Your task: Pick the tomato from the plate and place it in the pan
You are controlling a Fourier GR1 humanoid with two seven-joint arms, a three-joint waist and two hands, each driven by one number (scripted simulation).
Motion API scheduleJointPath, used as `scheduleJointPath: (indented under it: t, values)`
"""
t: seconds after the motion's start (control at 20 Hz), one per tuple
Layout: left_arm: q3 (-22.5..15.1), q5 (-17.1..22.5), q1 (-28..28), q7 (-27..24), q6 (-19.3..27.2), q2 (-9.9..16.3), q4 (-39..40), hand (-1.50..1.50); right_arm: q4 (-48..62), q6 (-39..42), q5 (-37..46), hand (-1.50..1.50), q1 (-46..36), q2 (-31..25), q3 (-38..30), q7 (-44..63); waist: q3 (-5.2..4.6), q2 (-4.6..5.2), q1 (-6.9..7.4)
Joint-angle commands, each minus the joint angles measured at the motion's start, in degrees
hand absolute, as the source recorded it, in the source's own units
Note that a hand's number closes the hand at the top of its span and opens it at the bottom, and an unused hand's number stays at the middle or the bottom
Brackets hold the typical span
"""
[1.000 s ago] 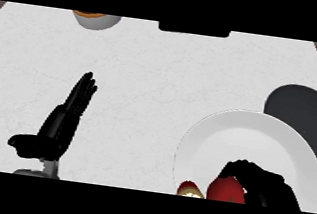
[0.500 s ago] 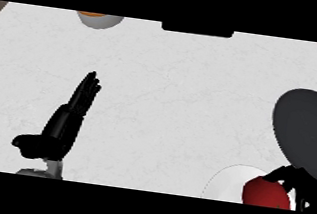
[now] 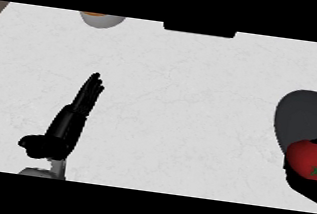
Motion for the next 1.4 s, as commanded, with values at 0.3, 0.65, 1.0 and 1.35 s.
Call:
scheduleJointPath:
  t: [0.3, 0.65, 1.0, 1.35]
  values:
    - [1.17, 1.21, 0.56, -1.92, -1.85, 0.79, 0.95, 0.00, 29.76, -13.29, -5.68, 1.50, -15.16, -1.77, -14.59, -17.15, 0.02, 0.11, 0.58]
    - [0.31, -1.20, -0.84, 0.09, -0.33, 0.30, 0.45, 0.00, 56.96, -12.36, -11.66, 1.50, -31.22, -9.28, -20.61, -31.42, 0.01, 0.13, 0.73]
    - [-1.04, 0.21, -2.30, 1.12, -1.13, -1.51, -0.25, 0.00, 72.90, 1.55, -4.27, -1.50, -34.98, -16.18, -13.76, -22.91, -0.02, 0.91, 2.68]
    - [0.59, -0.28, -4.67, 2.44, -0.53, -0.87, 1.84, 0.00, 89.85, 6.23, -8.19, -1.50, -46.37, -11.89, -15.32, -33.97, 0.13, 0.73, 2.12]
